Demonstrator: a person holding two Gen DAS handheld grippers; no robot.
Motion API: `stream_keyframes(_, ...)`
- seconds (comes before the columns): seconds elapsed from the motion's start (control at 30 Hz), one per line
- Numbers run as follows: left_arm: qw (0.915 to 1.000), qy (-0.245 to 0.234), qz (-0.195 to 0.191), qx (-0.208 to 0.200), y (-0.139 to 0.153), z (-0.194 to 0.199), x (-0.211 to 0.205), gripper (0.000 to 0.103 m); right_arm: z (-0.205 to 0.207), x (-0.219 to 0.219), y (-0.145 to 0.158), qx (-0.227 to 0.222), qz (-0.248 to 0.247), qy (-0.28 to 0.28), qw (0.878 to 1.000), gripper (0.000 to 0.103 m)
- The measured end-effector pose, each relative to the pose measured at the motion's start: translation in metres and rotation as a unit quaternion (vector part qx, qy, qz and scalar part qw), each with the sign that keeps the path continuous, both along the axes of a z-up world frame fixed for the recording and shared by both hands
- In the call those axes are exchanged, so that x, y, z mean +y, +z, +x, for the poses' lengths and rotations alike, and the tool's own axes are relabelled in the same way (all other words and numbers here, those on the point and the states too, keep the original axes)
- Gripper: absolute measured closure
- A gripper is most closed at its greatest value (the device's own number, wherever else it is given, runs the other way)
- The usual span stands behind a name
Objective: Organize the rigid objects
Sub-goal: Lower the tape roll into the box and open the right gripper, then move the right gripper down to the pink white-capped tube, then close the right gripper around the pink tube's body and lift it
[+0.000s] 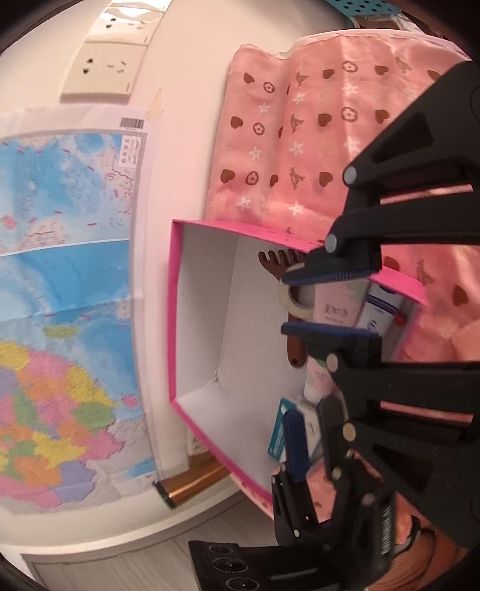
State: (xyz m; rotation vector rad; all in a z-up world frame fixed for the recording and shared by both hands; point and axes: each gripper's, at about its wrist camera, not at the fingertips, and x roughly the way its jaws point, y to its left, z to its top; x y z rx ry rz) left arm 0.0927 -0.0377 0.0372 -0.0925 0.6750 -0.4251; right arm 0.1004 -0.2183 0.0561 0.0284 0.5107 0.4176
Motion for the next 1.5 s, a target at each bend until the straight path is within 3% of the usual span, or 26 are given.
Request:
stream_keyframes(0.17,0.9998,-0.003,-0.014,-0.016,0.006,-0.035,0.016,0.053,-0.040,-0.011,0.003,-0.017,0.031,0.020,0.999,0.062)
stream_keyframes(0.33,0.9996,-0.020,-0.013,0.014,-0.012,-0.065,0.022,0.052,-0.068,-0.010,-0.017,0.006,0.026,0.034,0.999,0.047)
stream_keyframes(0.5,0.9976,-0.024,-0.011,0.064,-0.041,-0.092,0.022,0.052,-0.079,-0.004,-0.068,0.075,0.011,0.031,0.997,0.047)
stream_keyframes(0.57,0.9953,-0.029,-0.026,0.088,-0.052,-0.099,0.023,0.052,-0.077,-0.004,-0.086,0.103,0.017,0.028,0.994,0.047)
stream_keyframes(0.77,0.9892,-0.044,-0.051,0.130,-0.071,-0.122,0.016,0.052,-0.072,-0.010,-0.116,0.146,0.040,0.020,0.988,0.047)
stream_keyframes(1.2,0.9847,-0.047,-0.036,0.164,-0.082,-0.144,0.015,0.054,-0.076,-0.009,-0.124,0.155,0.060,0.027,0.986,0.047)
stream_keyframes(1.5,0.9835,-0.045,-0.038,0.171,-0.085,-0.138,0.011,0.071,-0.093,-0.007,-0.126,0.157,0.068,0.027,0.985,0.046)
